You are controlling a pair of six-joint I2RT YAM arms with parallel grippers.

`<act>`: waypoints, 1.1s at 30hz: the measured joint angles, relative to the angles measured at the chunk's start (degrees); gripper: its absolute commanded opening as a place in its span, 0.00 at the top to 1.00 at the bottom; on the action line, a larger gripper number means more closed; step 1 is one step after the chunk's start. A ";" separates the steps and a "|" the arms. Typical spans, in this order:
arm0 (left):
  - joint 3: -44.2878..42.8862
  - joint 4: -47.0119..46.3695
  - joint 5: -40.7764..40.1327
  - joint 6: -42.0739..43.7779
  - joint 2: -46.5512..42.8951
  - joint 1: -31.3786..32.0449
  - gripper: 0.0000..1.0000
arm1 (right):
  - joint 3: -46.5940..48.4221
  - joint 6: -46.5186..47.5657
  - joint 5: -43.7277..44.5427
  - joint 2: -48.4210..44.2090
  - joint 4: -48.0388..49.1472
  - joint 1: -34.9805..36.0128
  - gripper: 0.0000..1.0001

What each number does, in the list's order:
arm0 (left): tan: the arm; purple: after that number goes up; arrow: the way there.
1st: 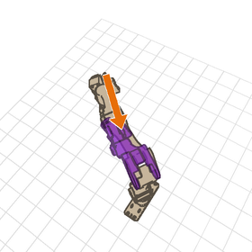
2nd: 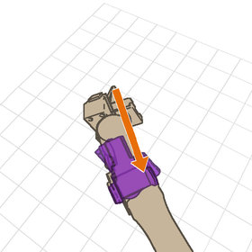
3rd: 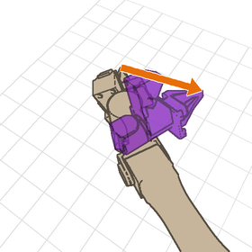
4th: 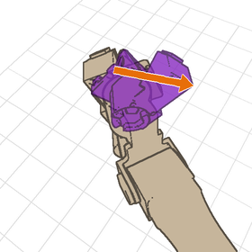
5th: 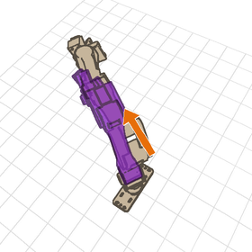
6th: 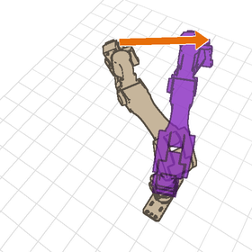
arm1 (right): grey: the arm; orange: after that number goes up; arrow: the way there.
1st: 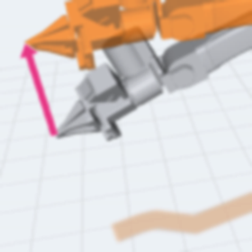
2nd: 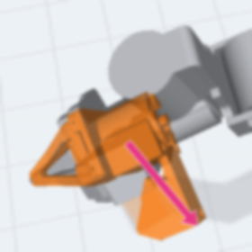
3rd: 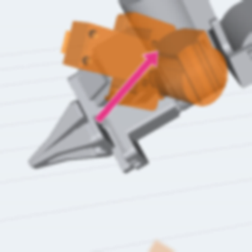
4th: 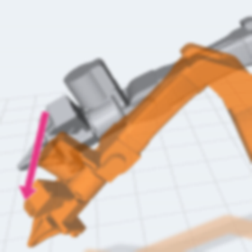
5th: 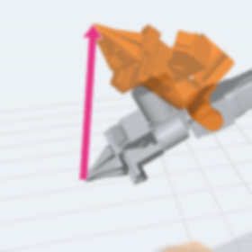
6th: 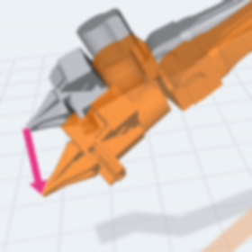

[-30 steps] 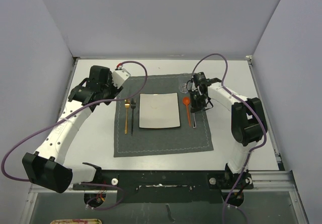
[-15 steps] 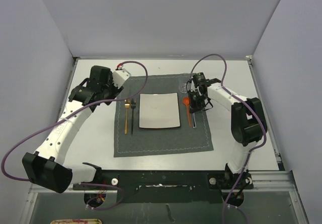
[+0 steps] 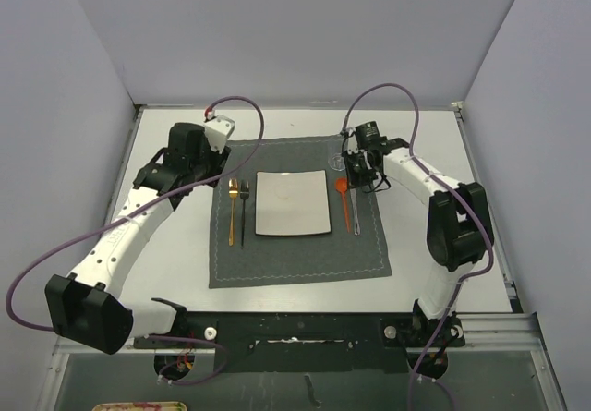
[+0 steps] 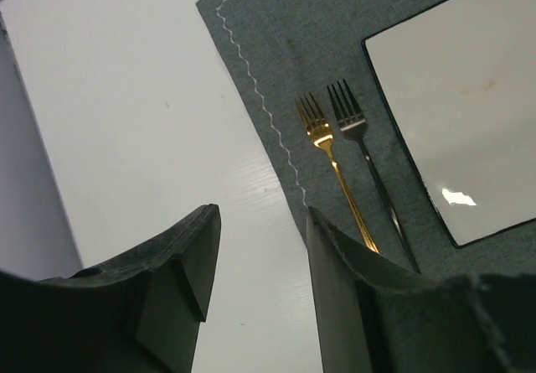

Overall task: Set the dinner table for one person
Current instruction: Reset both arms

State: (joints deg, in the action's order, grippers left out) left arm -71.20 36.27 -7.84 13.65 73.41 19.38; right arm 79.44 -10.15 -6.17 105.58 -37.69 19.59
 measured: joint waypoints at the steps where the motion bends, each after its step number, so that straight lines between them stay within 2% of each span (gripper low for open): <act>1: 1.36 -1.27 0.26 -1.40 0.02 -0.11 0.56 | -0.33 0.59 0.74 -0.55 0.94 0.00 0.95; 7: 7.76 -6.91 -0.15 -8.87 3.10 -2.19 0.59 | -4.20 2.99 4.90 -7.23 7.58 0.39 0.93; 15: 10.08 -13.11 -4.55 -16.09 5.42 -3.04 0.58 | -11.80 6.45 13.14 -16.52 15.89 1.11 0.89; 27: 13.44 -23.08 -13.73 -18.71 6.51 -3.04 0.58 | -17.75 8.04 21.59 -23.52 21.27 0.31 0.83; 33: 16.61 -26.12 -19.15 -18.95 8.07 -3.08 0.58 | -25.14 8.81 23.63 -27.47 27.65 -1.09 0.81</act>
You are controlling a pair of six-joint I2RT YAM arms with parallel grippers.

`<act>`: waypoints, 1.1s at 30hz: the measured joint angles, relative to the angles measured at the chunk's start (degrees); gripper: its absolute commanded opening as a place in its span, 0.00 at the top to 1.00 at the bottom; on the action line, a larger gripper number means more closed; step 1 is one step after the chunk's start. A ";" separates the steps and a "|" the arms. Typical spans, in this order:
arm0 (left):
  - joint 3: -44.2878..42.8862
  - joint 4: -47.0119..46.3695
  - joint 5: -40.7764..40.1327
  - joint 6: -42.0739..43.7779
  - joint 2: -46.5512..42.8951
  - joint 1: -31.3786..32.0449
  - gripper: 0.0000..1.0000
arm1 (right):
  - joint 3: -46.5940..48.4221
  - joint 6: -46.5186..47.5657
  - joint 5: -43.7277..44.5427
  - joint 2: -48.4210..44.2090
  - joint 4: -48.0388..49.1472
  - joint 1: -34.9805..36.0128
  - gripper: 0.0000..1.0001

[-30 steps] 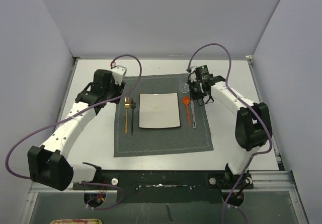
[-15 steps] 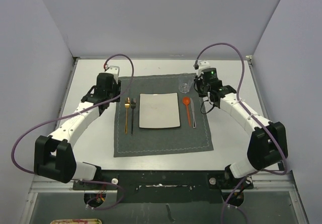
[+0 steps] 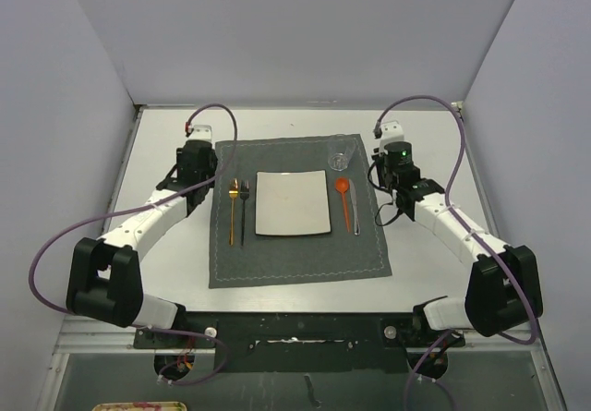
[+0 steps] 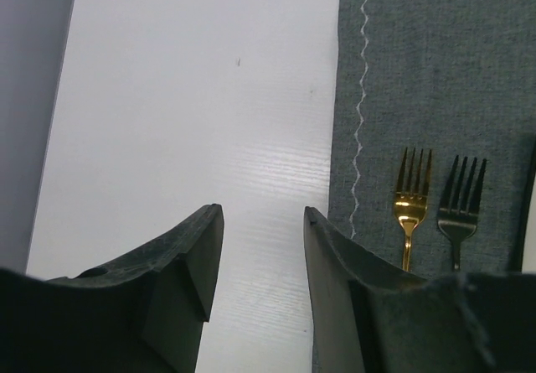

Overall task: Set the dinner table for one person
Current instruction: Reset both arms

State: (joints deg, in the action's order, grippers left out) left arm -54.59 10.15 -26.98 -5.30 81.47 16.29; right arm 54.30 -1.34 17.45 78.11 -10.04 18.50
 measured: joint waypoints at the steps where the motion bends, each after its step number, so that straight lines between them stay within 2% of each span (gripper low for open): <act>1: 0.61 -0.22 -0.50 0.02 0.11 0.00 0.59 | -1.27 0.42 0.61 -0.37 1.14 -0.09 0.82; 12: 3.04 -4.39 -4.92 0.09 0.13 0.00 0.61 | -5.62 3.96 3.56 0.09 8.85 -0.15 0.80; 17: 3.23 -5.95 -6.95 0.09 0.24 -0.07 0.61 | -5.62 5.46 6.10 0.81 11.15 -0.42 0.72; 20: 3.23 -6.73 -7.15 0.28 0.24 -0.50 0.60 | -5.62 7.23 6.23 0.90 11.89 -1.31 0.64; 22: 3.52 -7.58 -6.01 1.05 0.24 -1.05 0.60 | -5.60 8.46 4.92 0.92 12.76 -2.51 0.60; 28: 5.20 -9.14 -0.68 2.86 0.17 -2.97 0.60 | -1.88 8.17 -3.82 4.42 12.11 -11.54 0.56; 33: 5.81 -10.69 6.34 4.61 0.17 -5.79 0.60 | -1.40 8.57 -10.78 6.21 12.35 -15.21 0.55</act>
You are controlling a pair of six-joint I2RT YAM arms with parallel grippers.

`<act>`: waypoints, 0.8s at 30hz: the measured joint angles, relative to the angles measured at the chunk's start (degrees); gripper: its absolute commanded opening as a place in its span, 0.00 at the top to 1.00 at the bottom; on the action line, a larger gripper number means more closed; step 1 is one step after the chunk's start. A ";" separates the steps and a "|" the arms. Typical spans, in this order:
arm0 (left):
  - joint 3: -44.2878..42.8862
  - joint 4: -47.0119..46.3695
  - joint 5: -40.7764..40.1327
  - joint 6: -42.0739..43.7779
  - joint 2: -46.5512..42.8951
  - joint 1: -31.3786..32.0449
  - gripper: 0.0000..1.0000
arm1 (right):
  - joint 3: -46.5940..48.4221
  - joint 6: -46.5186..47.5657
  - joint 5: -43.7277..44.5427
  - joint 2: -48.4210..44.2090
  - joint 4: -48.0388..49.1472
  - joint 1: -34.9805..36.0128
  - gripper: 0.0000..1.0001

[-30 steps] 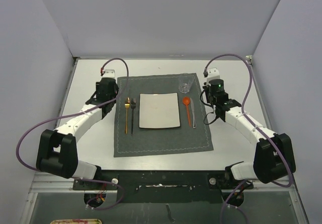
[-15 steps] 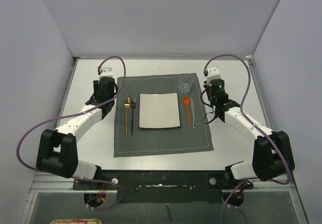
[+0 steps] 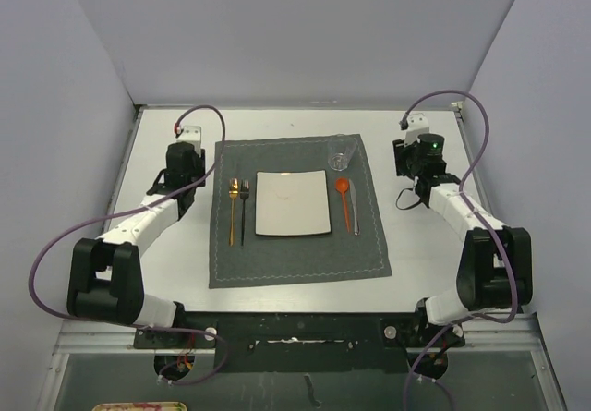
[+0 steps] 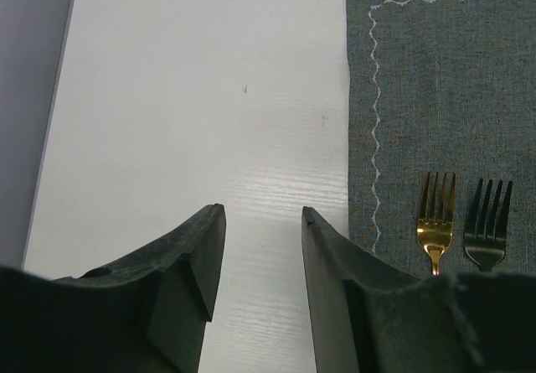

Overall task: Set the dinner table for one person
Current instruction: Reset both arms

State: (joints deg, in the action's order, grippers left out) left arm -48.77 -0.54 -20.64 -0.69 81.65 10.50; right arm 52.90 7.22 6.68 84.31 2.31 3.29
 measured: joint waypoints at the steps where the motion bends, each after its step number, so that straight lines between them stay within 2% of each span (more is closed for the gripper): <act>1: 0.07 -0.35 1.44 0.37 0.02 -0.66 0.60 | 0.00 0.04 -1.11 0.46 0.00 -0.15 0.55; 14: 0.15 -4.96 6.99 1.36 7.93 -5.31 0.65 | -0.42 0.98 -8.85 8.07 2.45 -1.38 0.55; 24: 0.20 -8.81 9.16 1.84 8.31 -6.51 0.63 | -0.39 0.66 -11.21 10.71 5.88 -4.07 0.57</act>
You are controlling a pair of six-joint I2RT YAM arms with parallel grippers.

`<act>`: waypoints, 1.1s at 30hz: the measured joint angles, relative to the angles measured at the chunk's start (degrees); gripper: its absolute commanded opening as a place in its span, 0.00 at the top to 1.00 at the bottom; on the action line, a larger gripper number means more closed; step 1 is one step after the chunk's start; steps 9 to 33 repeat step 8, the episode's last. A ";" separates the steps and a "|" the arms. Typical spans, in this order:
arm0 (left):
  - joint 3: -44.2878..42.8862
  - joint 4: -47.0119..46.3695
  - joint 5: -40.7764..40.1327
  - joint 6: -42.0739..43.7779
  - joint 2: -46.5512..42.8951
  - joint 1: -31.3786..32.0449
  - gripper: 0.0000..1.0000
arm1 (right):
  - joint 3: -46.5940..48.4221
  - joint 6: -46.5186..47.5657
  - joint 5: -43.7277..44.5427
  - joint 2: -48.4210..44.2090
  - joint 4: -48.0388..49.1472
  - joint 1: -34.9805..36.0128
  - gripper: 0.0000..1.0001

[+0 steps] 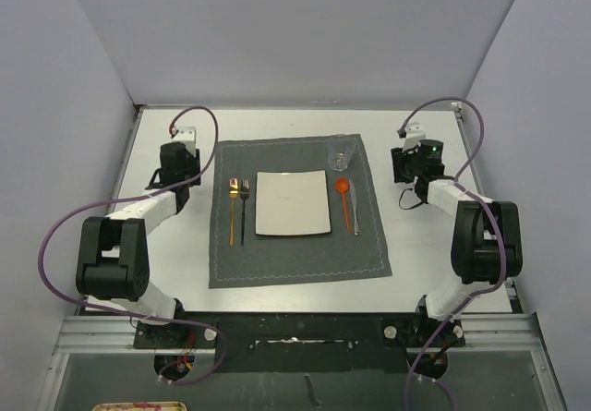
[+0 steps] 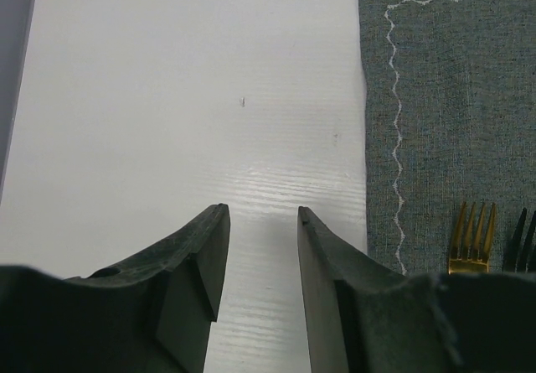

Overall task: Set the dinner table for one person
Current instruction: Reset both arms

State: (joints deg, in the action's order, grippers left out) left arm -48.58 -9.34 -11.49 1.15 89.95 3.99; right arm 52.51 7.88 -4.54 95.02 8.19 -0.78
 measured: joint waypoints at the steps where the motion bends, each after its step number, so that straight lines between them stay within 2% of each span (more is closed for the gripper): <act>1: 0.00 -0.13 0.02 0.09 0.00 0.00 0.63 | 0.00 -0.04 -0.13 0.50 0.26 0.00 0.58; 7: 0.00 -0.17 -0.22 0.37 0.09 0.00 0.63 | 0.00 -0.17 -0.76 2.29 0.42 0.00 0.63; 33: 0.00 -0.22 -0.22 0.48 0.17 0.02 0.63 | 0.00 -0.17 -0.94 2.29 0.42 0.00 0.63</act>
